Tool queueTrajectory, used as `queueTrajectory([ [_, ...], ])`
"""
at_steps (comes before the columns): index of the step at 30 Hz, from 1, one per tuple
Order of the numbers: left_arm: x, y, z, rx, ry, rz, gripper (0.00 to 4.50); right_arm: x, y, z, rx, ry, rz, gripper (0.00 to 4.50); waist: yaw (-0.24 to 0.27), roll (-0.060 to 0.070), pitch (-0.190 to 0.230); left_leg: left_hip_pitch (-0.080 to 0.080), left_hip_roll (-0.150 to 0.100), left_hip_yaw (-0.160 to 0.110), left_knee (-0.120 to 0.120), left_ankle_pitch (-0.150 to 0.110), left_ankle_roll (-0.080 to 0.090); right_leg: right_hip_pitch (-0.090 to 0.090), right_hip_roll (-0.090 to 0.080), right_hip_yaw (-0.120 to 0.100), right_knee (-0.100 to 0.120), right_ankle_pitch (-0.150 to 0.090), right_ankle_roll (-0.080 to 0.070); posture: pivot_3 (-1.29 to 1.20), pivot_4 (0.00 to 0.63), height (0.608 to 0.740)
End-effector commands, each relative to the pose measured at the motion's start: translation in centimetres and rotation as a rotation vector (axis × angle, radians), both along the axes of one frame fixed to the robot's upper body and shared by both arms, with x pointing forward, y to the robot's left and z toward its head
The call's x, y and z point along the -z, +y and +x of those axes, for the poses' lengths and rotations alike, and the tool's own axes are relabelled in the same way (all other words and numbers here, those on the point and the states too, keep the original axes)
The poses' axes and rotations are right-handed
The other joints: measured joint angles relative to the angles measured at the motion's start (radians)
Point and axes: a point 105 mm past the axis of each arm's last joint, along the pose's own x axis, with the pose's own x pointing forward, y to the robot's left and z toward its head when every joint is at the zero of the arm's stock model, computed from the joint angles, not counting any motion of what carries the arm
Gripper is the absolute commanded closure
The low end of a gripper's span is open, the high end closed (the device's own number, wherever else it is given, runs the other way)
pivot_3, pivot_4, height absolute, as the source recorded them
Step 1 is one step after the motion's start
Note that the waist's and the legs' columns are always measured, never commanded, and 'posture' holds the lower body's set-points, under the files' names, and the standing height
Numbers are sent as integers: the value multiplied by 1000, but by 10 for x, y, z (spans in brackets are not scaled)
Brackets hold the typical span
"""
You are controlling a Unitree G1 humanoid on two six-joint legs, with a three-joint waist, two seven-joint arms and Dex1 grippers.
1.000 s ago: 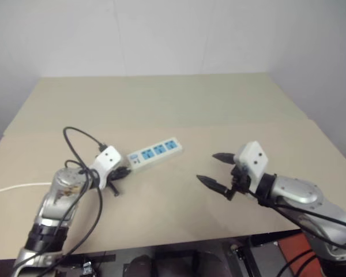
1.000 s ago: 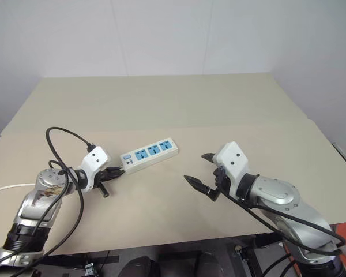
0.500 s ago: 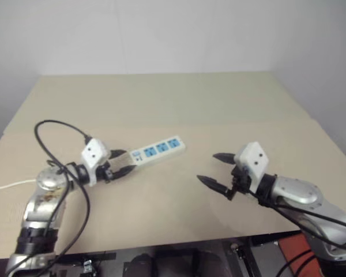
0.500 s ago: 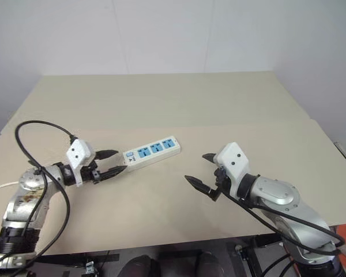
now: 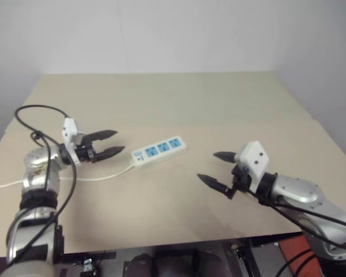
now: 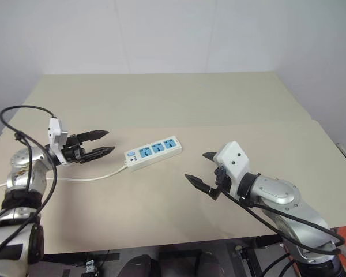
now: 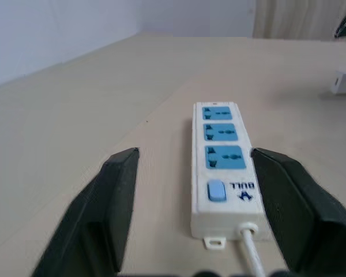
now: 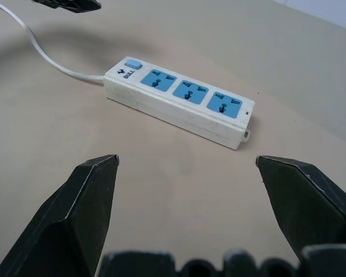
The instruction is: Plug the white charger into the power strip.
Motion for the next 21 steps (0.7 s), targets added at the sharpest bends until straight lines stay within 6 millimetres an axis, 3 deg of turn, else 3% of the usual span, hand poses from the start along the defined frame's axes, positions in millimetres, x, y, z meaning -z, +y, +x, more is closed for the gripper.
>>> queueTrajectory([
  [1,4,-9,1,63,-18,12,31,-15,-1,-4,3,-72,-2,0,-3,0,0,0,0,0,0,0,0,0,0,0,0,0,0,0,150,740],
  [15,29,-36,10,73,-60,32,31,-15,-2,-10,11,-69,-11,0,-3,0,0,0,0,-5,0,0,1,0,0,0,0,0,0,0,150,740],
  [21,35,-39,12,60,-63,48,31,-19,1,-12,0,-74,-12,0,-4,0,0,0,0,-7,0,0,1,0,0,0,0,0,0,0,150,740],
])
